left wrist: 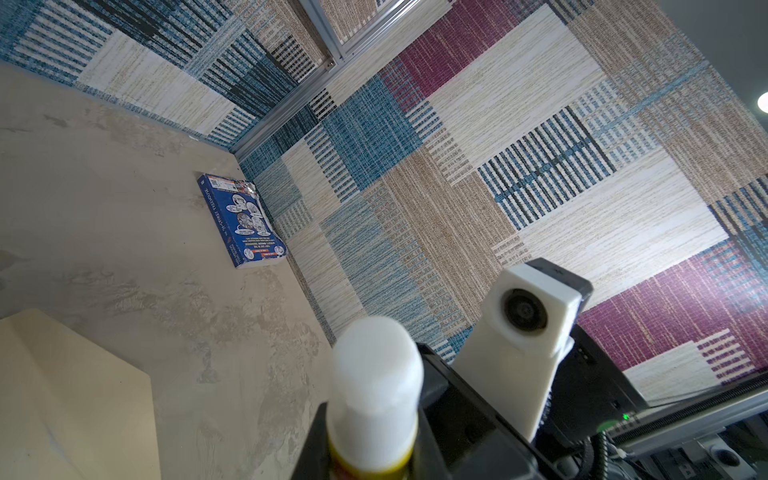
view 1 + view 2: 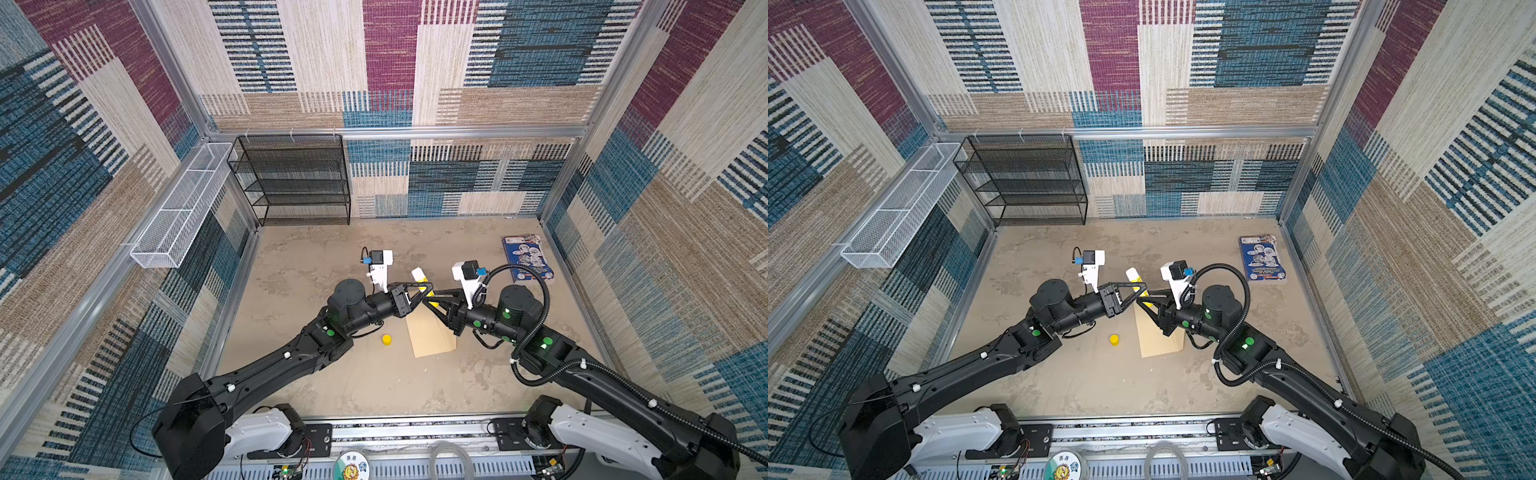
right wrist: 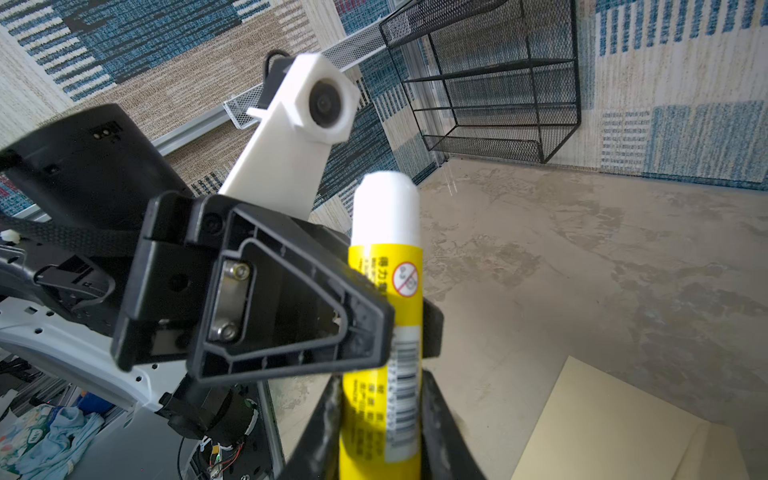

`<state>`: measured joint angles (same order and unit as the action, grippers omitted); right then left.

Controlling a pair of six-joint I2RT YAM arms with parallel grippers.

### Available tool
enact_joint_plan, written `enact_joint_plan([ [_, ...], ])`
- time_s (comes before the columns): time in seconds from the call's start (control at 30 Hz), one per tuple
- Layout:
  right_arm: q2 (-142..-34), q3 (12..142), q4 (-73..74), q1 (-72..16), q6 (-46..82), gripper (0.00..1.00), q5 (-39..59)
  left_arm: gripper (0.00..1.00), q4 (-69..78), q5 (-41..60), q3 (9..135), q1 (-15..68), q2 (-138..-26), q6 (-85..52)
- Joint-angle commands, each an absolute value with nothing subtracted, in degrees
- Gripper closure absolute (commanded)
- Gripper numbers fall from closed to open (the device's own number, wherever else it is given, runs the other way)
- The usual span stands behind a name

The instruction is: Place the letter into the envelope and seal it

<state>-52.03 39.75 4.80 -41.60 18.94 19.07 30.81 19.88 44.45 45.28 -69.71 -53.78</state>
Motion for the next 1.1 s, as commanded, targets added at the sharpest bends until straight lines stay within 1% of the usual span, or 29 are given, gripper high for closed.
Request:
enact_joint_plan([
  [0.0, -51.04, 39.61, 7.79, -41.63, 17.09, 0.84, 20.61, 0.91, 31.22, 19.36, 44.56, 45.22, -69.75, -54.49],
  [0.03, -50.66, 39.32, 7.45, -41.66, 16.92, 0.77, 20.0, 0.92, 31.07, 19.19, 44.45, 45.26, -69.72, -54.59],
  [0.07, -50.24, 39.01, 7.38, -41.68, 16.71, 0.73, 19.56, 0.92, 30.87, 18.95, 44.34, 45.26, -69.62, -54.7],
  [0.1, -49.7, 38.65, 7.13, -41.66, 16.62, 0.67, 19.27, 0.93, 30.77, 18.69, 44.21, 45.18, -69.7, -54.76],
  [0.17, -48.49, 37.98, 6.73, -41.65, 16.36, 0.48, 18.5, 0.94, 30.4, 18.0, 43.92, 45.08, -69.52, -55.12],
  [0.2, -47.92, 37.67, 6.25, -41.72, 16.22, 0.43, 17.68, 0.94, 30.04, 17.57, 43.83, 44.96, -69.34, -55.24],
  [0.27, -46.45, 36.87, 5.25, -41.64, 16.17, 0.34, 15.38, 0.95, 29.6, 16.65, 43.46, 44.86, -69.0, -55.66],
  [0.33, -45.19, 35.69, 5.56, -41.71, 15.75, 0.3, 14.63, 0.96, 29.53, 16.05, 43.27, 44.74, -68.98, -56.35],
  [0.5, -43.93, 32.73, 7.28, -41.75, 13.54, 0.28, 12.19, 0.97, 30.03, 14.36, 42.07, 44.39, -69.16, -59.65],
  [0.6, -43.59, 30.17, 10.57, -41.92, 12.23, 0.28, 10.68, 1.0, 30.9, 14.06, 41.13, 44.38, -69.39, -61.68],
  [0.67, -43.9, 29.14, 12.57, -41.92, 13.51, 0.28, 10.61, 1.0, 32.5, 13.5, 40.22, 44.3, -69.18, -62.8],
  [0.73, -44.84, 28.72, 14.91, -41.92, 16.61, 0.28, 11.7, 1.0, 35.55, 13.23, 39.01, 44.3, -69.16, -63.81],
  [0.8, -45.54, 27.43, 19.47, -41.92, 20.59, 0.28, 14.94, 1.0, 38.64, 13.36, 38.2, 44.3, -69.26, -64.28],
  [0.87, -46.18, 25.94, 25.03, -41.83, 25.7, 0.28, 18.5, 1.0, 40.17, 13.28, 37.56, 44.3, -69.49, -64.42],
  [1.07, -51.03, 24.17, 36.08, -40.79, 42.16, 0.28, 24.3, 1.0, 47.77, 12.75, 34.59, 44.3, -70.05, -65.64],
])
